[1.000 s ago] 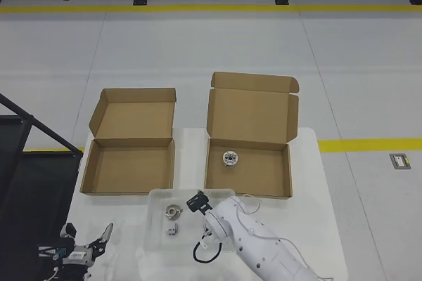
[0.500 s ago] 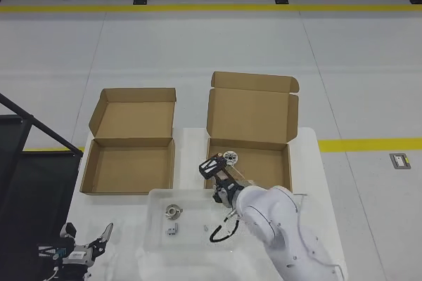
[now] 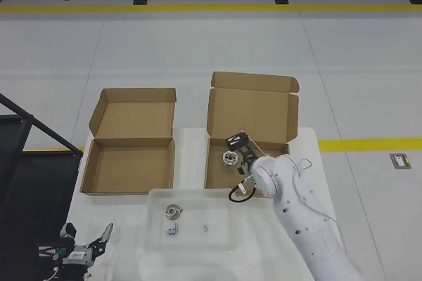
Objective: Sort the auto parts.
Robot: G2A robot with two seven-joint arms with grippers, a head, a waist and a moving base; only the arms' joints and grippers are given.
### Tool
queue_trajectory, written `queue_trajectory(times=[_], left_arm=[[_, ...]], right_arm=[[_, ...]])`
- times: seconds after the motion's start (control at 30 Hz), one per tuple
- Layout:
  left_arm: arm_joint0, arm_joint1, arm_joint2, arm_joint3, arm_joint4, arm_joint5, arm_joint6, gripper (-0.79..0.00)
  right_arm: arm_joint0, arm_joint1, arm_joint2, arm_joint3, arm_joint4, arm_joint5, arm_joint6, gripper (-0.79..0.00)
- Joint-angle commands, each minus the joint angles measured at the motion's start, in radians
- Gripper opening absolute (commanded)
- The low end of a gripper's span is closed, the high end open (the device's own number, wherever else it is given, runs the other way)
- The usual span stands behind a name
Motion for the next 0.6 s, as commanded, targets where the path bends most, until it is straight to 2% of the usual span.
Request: queue_trajectory(times=[0.0,0.2,0.4,0.57], left_arm=[[0.0,0.0,0.0,0.0,0.0,0.0,0.0,0.0],[0.0,0.0,0.0,0.0,0.0,0.0,0.0,0.0],[0.0,0.0,0.0,0.0,0.0,0.0,0.0,0.0],[0.0,0.0,0.0,0.0,0.0,0.0,0.0,0.0]], right_arm=[[0.04,-0.007,-0.008,0.111,0.032,-0.022,-0.031,-0.785],[0.11,-0.022,-0.028,0.309,0.067,-0.027,-0.091,-0.785],[0.161,-0.033,-0.035,0.44,0.109,-0.048,-0.133,-0.782],[0.188,-0.042,-0.048,0.501,0.122,-0.051,-0.149,-0.699]])
